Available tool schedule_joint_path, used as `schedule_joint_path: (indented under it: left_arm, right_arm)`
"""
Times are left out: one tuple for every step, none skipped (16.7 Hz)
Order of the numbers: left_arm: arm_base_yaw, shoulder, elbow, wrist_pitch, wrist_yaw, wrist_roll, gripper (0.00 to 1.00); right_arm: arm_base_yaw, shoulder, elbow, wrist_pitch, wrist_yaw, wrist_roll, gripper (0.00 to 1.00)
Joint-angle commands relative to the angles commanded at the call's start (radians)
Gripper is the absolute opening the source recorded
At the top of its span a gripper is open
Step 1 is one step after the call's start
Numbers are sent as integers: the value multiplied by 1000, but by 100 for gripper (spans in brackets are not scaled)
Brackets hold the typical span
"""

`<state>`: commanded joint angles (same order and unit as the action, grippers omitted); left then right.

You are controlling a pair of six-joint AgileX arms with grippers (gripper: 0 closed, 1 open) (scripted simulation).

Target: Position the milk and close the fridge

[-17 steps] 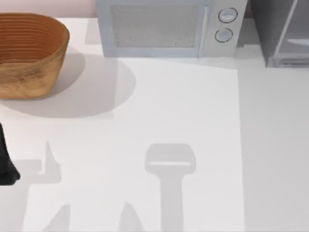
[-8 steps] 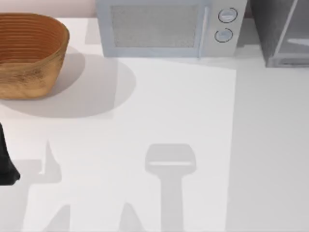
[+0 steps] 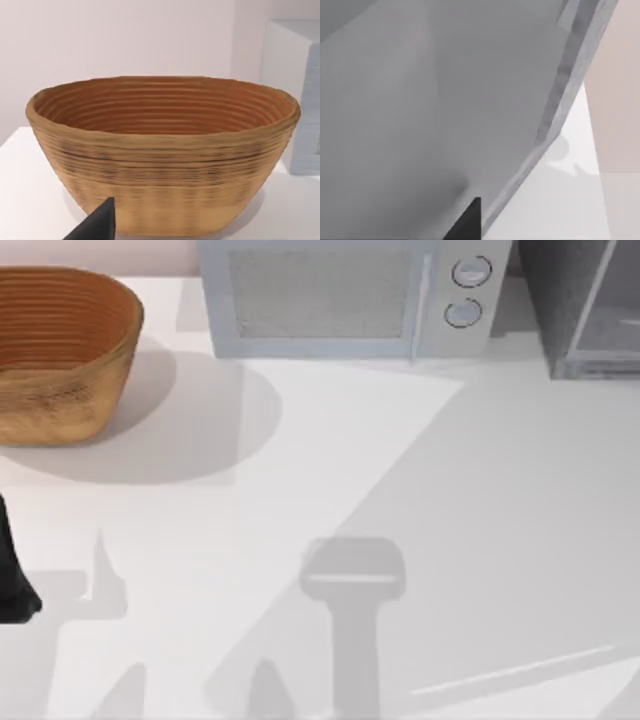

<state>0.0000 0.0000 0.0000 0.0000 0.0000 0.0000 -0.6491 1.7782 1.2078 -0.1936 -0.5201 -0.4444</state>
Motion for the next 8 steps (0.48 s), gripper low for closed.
schedule_joint_path:
  left_arm:
    - [0, 0, 0, 0, 0, 0, 100]
    - [0, 0, 0, 0, 0, 0, 100]
    - [0, 0, 0, 0, 0, 0, 100]
    - [0, 0, 0, 0, 0, 0, 100]
    - [0, 0, 0, 0, 0, 0, 100]
    - [0, 0, 0, 0, 0, 0, 100]
    - [0, 0, 0, 0, 0, 0, 100]
    - [0, 0, 0, 0, 0, 0, 100]
  right_arm:
    - [76, -15, -22, 27, 54, 47, 100]
    - [155, -31, -46, 54, 110, 96, 100]
    - [235, -48, -70, 83, 167, 146, 100]
    - [313, -66, -94, 111, 223, 195, 100]
    - [386, -83, -117, 138, 277, 242, 100]
    - [452, -100, -139, 164, 328, 287, 100]
    - [506, -116, -159, 188, 374, 327, 100]
    - [551, -131, -177, 208, 414, 362, 100]
